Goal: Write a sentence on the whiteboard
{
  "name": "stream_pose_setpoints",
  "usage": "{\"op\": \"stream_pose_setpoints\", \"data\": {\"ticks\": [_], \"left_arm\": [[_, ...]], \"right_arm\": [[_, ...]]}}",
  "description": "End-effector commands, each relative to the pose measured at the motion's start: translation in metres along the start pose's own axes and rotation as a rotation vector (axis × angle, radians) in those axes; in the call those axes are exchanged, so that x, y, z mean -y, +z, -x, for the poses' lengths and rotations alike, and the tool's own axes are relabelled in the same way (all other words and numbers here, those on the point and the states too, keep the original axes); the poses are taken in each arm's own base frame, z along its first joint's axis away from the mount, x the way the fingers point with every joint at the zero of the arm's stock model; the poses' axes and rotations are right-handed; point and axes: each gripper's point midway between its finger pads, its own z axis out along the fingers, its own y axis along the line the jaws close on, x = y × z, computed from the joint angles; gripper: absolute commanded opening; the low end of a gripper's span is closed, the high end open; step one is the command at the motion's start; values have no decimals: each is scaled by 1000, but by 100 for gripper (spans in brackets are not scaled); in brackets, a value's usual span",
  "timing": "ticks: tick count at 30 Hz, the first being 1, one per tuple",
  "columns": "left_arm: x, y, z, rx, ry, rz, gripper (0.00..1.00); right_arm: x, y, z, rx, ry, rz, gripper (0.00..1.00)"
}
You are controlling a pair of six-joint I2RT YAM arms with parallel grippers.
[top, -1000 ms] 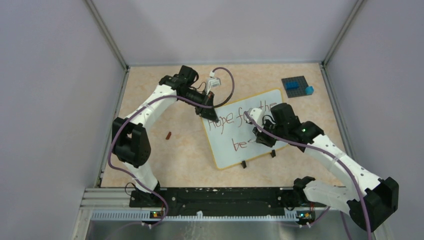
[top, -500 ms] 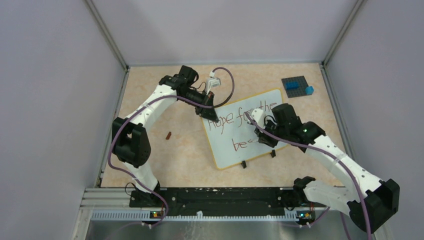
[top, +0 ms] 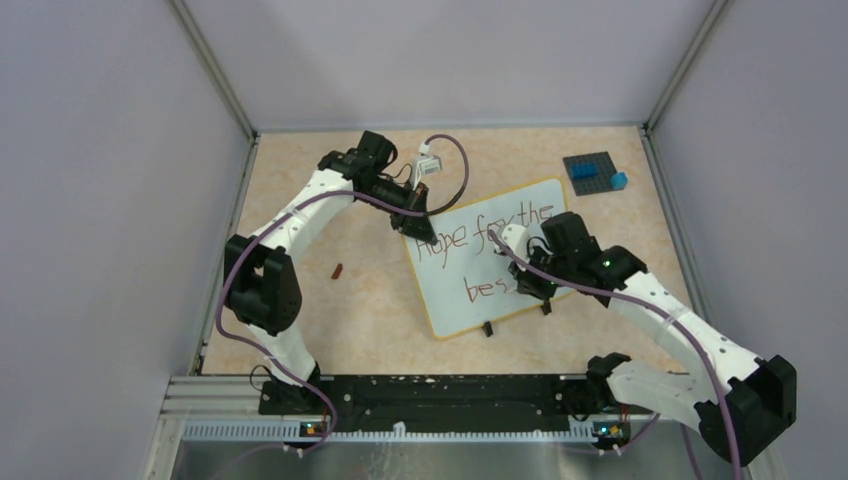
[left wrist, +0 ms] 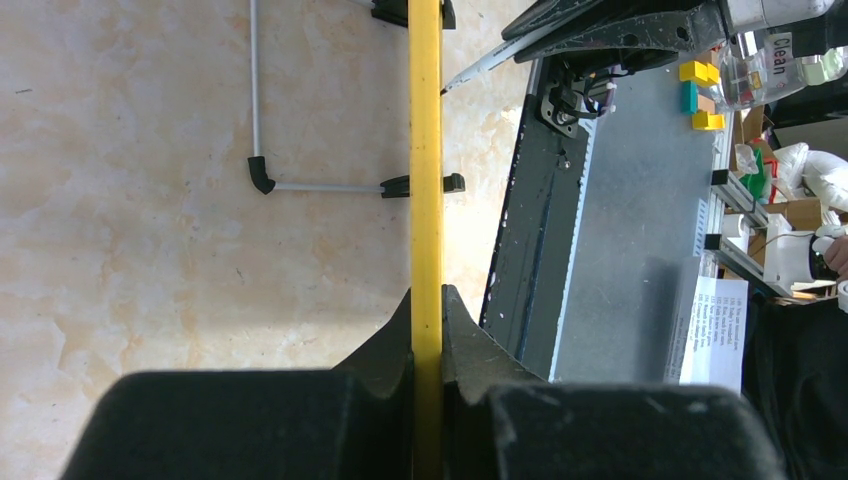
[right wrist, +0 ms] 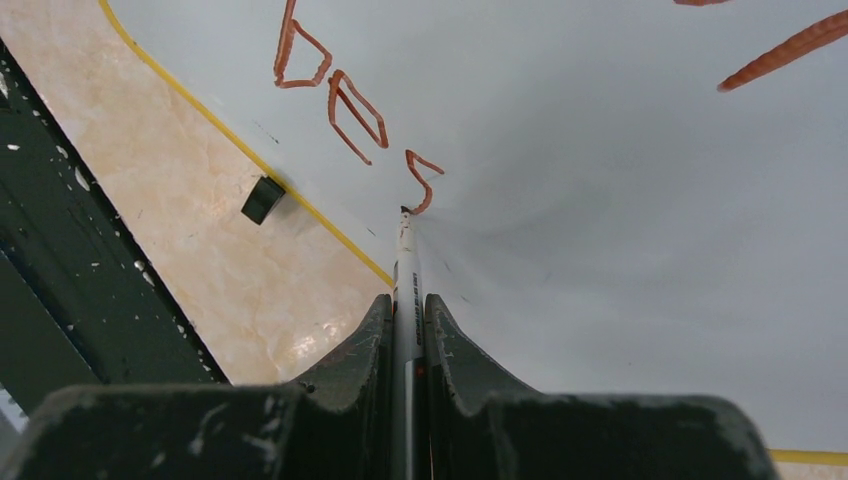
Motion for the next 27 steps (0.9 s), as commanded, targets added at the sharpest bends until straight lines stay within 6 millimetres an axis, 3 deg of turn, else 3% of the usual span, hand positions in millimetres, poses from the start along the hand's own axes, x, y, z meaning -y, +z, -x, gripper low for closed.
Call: {"op": "stream_pose_setpoints", "data": {"ticks": [1,9,17,27], "left_arm": [[-8,-3,3,4,107,52,0],[-7,-3,3,4,109,53,0],[-6,-3,4,6,111,48,0],[-6,-4,4,8,115,53,0]], "right_arm": [[1,3,30,84,-14,-4,0],[-5,-8,47,138,-11,23,0],[11,-28,37,137,12,-48,0],[27,-19,34,104,13,-93,0]]}}
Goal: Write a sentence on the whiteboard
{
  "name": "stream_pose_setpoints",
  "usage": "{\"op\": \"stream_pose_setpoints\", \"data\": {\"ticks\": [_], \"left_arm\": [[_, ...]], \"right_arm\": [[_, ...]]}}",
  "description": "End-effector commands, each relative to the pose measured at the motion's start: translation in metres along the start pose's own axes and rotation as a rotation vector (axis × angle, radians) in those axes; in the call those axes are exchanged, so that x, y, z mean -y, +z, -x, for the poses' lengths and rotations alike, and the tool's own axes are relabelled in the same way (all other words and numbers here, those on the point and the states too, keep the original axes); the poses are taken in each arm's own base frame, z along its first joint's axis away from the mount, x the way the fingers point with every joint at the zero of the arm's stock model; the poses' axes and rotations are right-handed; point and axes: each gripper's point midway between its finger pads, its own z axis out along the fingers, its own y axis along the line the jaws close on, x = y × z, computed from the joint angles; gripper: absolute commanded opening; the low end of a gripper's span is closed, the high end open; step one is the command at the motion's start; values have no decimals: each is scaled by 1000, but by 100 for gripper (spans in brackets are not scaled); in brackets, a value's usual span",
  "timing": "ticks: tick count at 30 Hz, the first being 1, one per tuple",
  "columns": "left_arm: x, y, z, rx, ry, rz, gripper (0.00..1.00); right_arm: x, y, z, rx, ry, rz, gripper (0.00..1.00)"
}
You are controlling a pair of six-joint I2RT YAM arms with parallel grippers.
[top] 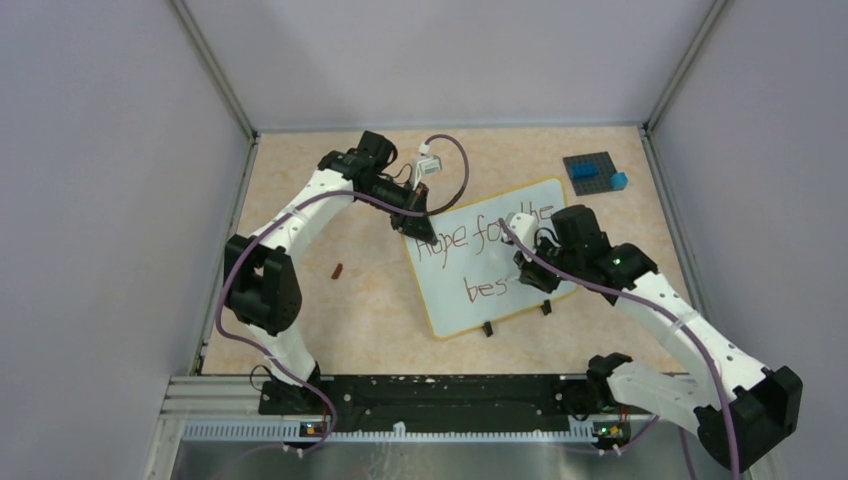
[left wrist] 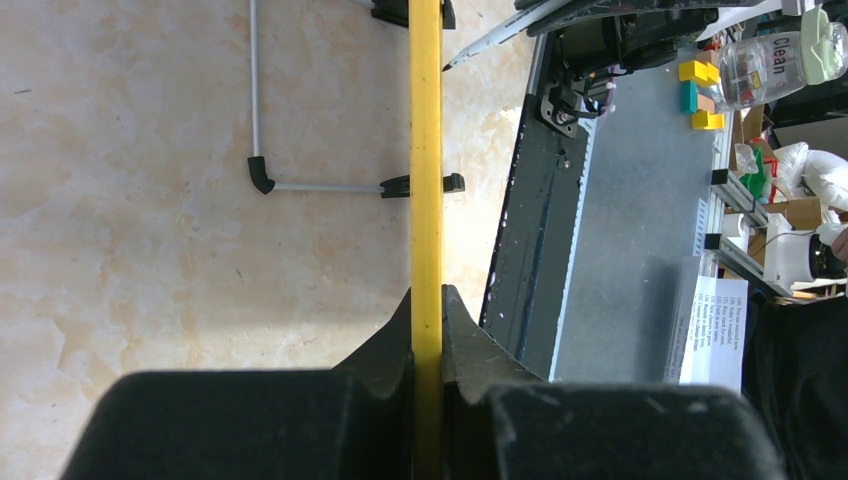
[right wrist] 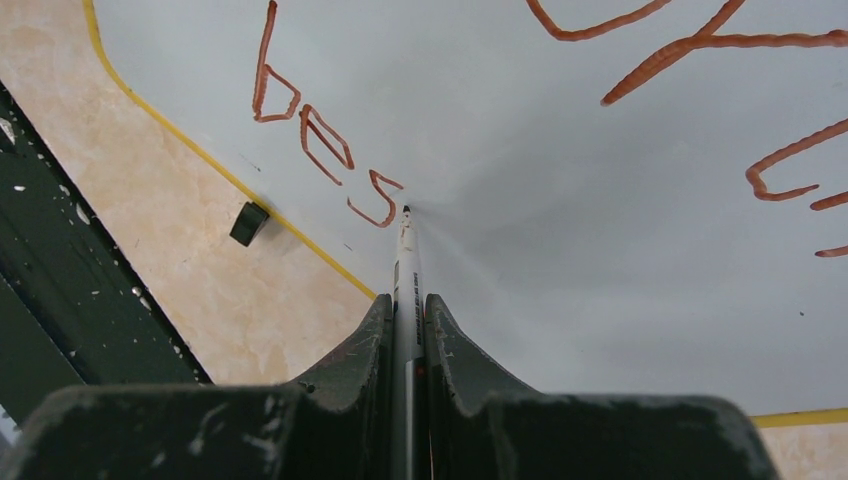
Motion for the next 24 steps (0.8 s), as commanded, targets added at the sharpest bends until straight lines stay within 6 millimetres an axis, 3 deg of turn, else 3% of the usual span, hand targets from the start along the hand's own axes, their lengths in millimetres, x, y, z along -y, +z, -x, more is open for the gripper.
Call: {"op": "stream_pose_setpoints", "data": {"ticks": [1,15,24], "left_arm": [[-5,-4,4,7,116,54,0],[-7,-3,4,5,113,54,0],[-7,-4,3,5,110,53,0]], "right_arm": [[16,-1,16,31,-27,-54,0],[47,-19,-4,-6,1,-132,0],[22,-31,22,82,-14,-2,0]]}}
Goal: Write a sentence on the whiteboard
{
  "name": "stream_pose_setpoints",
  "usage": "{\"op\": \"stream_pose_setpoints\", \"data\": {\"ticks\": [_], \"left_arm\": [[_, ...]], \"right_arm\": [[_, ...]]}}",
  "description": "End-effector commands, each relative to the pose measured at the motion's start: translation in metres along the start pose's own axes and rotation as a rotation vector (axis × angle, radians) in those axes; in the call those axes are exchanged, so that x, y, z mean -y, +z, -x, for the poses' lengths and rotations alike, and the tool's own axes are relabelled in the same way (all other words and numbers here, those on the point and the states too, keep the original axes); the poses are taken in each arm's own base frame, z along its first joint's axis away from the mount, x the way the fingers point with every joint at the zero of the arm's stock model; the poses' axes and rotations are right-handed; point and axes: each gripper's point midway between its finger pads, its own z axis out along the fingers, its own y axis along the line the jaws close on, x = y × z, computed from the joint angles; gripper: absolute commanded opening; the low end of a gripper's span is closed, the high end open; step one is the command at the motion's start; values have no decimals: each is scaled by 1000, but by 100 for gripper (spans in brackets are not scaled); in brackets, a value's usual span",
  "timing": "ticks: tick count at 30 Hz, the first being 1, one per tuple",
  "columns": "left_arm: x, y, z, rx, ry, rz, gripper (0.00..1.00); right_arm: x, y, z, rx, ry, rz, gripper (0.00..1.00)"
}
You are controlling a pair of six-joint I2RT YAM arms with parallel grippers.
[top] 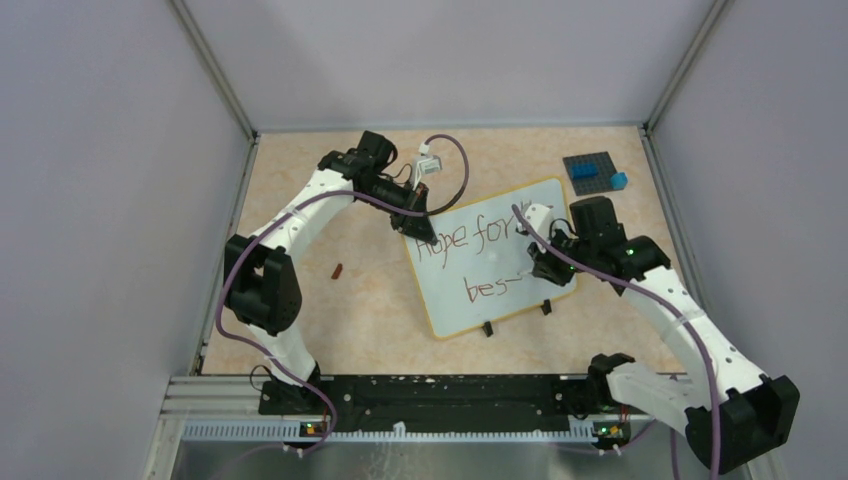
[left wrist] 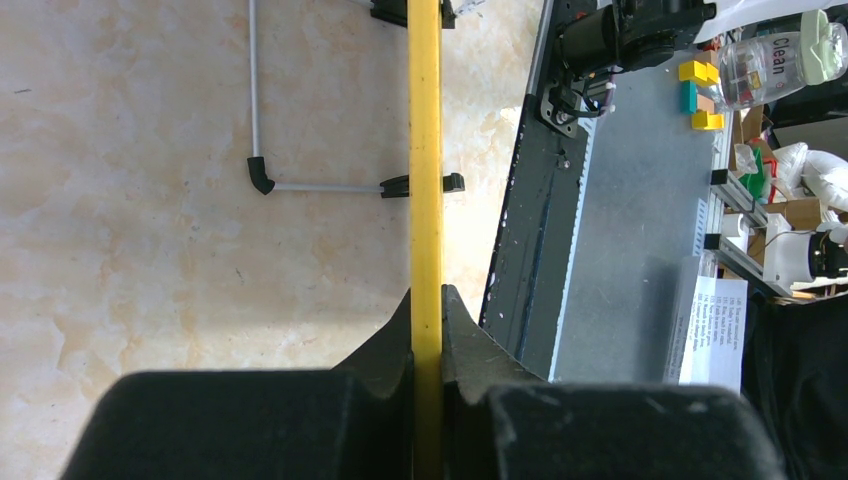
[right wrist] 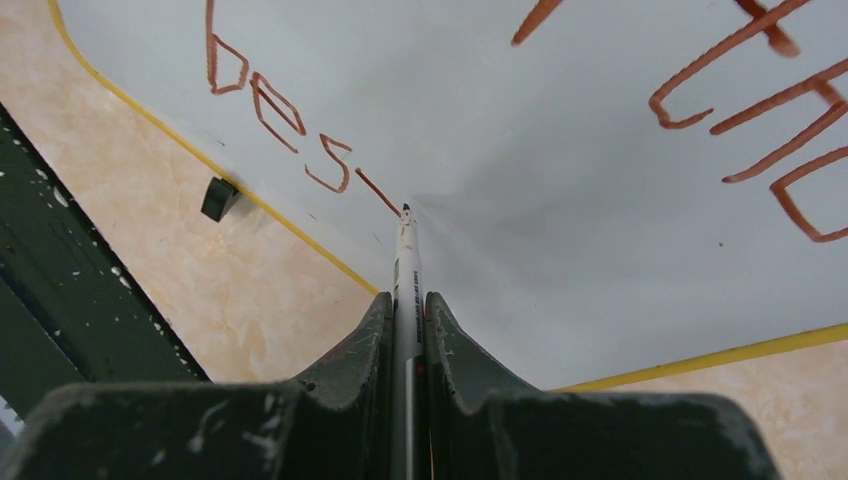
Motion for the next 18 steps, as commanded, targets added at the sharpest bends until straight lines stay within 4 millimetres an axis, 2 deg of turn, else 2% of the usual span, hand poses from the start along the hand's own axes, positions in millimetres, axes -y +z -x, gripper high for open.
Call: {"op": "stream_pose_setpoints", "data": {"ticks": [1,4,11,18], "left_arm": [[-6,-4,4,7,114,52,0],[-6,-4,4,7,114,53,0],[-7,-3,4,5,112,54,0],[-8,-3,2,2,111,57,0]], "right_arm": [[-5,-21,39,129,-46,37,0],[-3,-22,46,143,-50,33,0],[6,-8,47,127,-40,6,0],[4,6,27,74,-32,14,0]]}}
